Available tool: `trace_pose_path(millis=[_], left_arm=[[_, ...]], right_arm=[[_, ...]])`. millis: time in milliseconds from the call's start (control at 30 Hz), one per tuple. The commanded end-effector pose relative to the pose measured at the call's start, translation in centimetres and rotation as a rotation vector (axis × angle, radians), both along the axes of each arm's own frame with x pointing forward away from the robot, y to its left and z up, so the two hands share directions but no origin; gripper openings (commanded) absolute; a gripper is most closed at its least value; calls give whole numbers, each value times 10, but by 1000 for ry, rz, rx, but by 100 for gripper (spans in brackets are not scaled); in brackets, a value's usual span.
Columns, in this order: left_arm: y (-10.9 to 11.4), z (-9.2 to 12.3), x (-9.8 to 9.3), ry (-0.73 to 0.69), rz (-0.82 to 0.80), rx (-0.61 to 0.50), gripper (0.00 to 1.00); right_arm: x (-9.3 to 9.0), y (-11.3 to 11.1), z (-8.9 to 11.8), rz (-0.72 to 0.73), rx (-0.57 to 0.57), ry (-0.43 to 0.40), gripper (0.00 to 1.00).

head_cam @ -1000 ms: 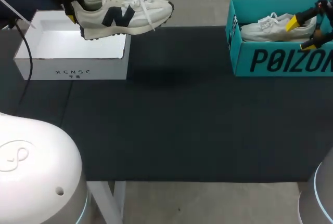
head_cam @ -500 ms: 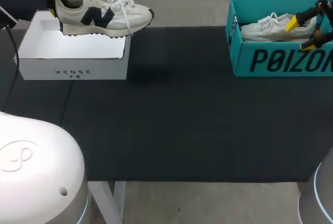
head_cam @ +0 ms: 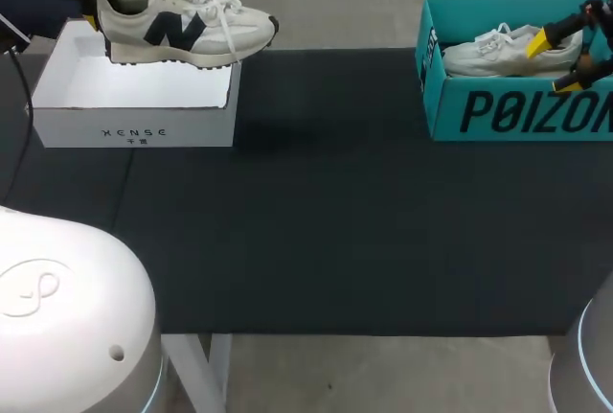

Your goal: Take the shoe out of the shoebox, open the shoe tongue, remove and reinsert the insole, then place the shoe into the shoebox

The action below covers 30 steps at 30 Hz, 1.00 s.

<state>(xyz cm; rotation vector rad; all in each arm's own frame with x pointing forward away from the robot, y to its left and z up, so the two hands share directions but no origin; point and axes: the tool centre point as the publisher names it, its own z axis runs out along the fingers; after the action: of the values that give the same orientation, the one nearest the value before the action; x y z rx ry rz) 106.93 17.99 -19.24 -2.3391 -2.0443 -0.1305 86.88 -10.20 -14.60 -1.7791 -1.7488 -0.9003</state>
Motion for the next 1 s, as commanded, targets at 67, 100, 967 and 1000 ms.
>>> trace_pose_path(millis=[67,100,967,1000], left_arm=[[0,2,0,-1,-1,1,0],[0,2,0,-1,-1,1,0],[91,-33,47,-128,62,70,0],[94,-34,49,-131,65,70,0]], right_arm=[[1,0,0,0,-3,2,100],[1,0,0,0,-3,2,100],[1,0,0,0,-3,2,100],[1,0,0,0,-3,2,100]])
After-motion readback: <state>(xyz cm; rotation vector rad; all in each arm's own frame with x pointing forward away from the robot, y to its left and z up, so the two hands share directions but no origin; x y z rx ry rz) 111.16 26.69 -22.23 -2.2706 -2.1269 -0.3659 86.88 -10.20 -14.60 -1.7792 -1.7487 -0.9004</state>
